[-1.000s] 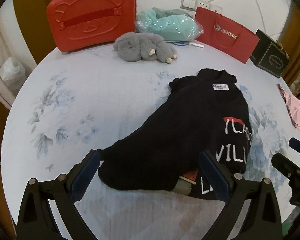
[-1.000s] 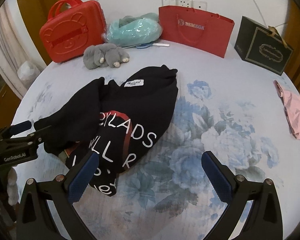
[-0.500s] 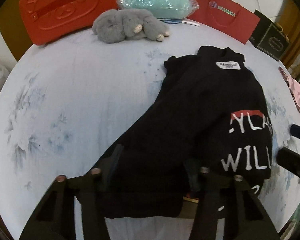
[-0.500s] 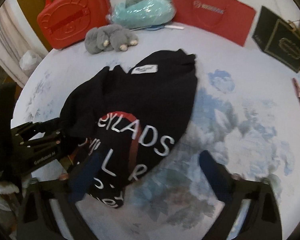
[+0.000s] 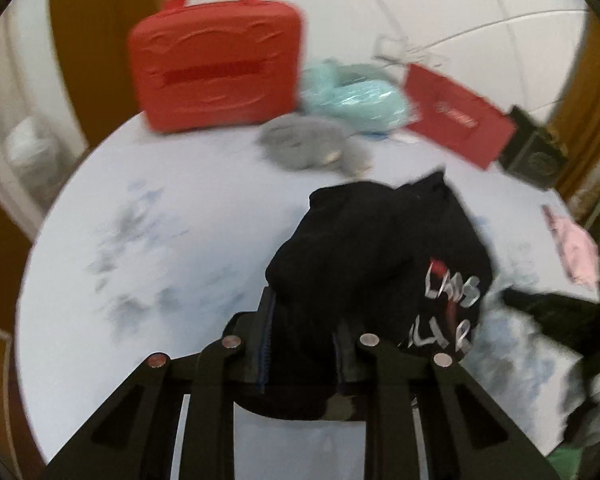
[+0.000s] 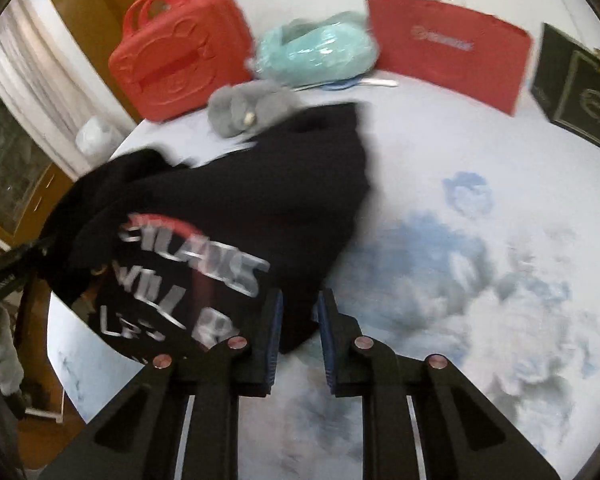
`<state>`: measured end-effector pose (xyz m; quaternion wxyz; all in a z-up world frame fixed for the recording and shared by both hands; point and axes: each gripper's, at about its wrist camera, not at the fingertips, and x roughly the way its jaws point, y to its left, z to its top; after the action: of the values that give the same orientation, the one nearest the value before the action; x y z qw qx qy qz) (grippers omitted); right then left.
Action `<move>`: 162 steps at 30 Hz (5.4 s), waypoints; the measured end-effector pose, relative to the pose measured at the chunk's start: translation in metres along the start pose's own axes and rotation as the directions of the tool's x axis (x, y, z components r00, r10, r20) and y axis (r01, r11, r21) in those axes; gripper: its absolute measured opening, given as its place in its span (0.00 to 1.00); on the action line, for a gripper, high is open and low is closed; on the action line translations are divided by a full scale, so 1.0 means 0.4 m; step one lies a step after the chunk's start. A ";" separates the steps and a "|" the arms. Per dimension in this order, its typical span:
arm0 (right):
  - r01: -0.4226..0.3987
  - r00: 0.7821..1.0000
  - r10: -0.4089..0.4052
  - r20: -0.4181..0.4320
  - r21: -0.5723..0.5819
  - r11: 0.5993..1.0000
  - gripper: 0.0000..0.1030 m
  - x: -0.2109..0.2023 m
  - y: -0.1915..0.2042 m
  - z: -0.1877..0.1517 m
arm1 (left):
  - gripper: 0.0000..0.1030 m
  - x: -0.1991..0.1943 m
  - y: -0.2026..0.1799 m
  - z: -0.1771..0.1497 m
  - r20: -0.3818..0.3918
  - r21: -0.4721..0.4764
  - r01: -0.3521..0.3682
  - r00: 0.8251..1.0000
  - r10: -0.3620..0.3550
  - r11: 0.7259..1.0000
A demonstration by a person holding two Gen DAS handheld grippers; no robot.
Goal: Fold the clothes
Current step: 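Grasp the black T-shirt with both grippers and lift it off the table, then lower the T-shirt and spread it across the table with both grippers, then grasp the T-shirt hem with both grippers, lift and shake it flat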
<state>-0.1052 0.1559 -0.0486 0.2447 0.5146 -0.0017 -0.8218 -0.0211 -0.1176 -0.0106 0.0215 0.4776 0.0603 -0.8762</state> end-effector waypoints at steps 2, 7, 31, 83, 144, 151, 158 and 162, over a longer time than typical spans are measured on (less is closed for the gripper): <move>0.005 1.000 -0.005 0.007 0.006 1.000 0.19 -0.014 -0.013 0.000 | 0.26 0.015 0.030 -0.022 -0.047 -0.014 -0.021 0.999 0.021 1.000; 0.017 1.000 -0.017 0.026 0.020 1.000 0.63 -0.048 -0.047 -0.001 | 0.51 -0.027 0.034 -0.018 0.012 -0.029 0.009 1.000 -0.008 1.000; -0.095 0.989 0.084 -0.123 -0.085 0.992 0.27 0.238 0.071 0.188 | 0.10 0.226 0.011 -0.020 -0.197 -0.041 0.068 0.978 -0.075 0.997; 0.128 0.991 -0.134 0.010 0.242 0.962 0.76 -0.172 -0.344 -0.109 | 0.51 0.256 -0.111 0.084 -0.146 0.098 0.112 0.985 -0.097 0.989; 0.130 0.978 -0.139 -0.154 -0.062 0.990 0.16 -0.058 -0.266 -0.223 | 0.29 0.171 -0.165 -0.204 -0.257 0.202 0.236 0.949 -0.181 0.950; 0.232 0.973 -0.229 0.042 -0.164 0.959 0.09 -0.189 -0.199 -0.122 | 0.03 0.051 -0.123 -0.137 -0.111 0.188 0.183 0.980 -0.165 0.965; 0.247 0.928 -0.102 0.358 -0.386 0.889 0.09 -0.289 0.052 0.207 | 0.03 -0.191 0.101 0.010 0.231 0.014 0.052 0.972 -0.053 0.999; 0.194 0.909 0.041 0.415 -0.510 0.838 0.09 -0.233 0.252 0.389 | 0.03 -0.179 0.240 0.051 0.241 -0.093 -0.096 0.964 0.116 0.991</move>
<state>-0.1640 0.0659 0.1291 0.3399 0.2406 0.1997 -0.8870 0.0098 -0.2169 0.0521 0.0952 0.3666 0.0669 -0.9231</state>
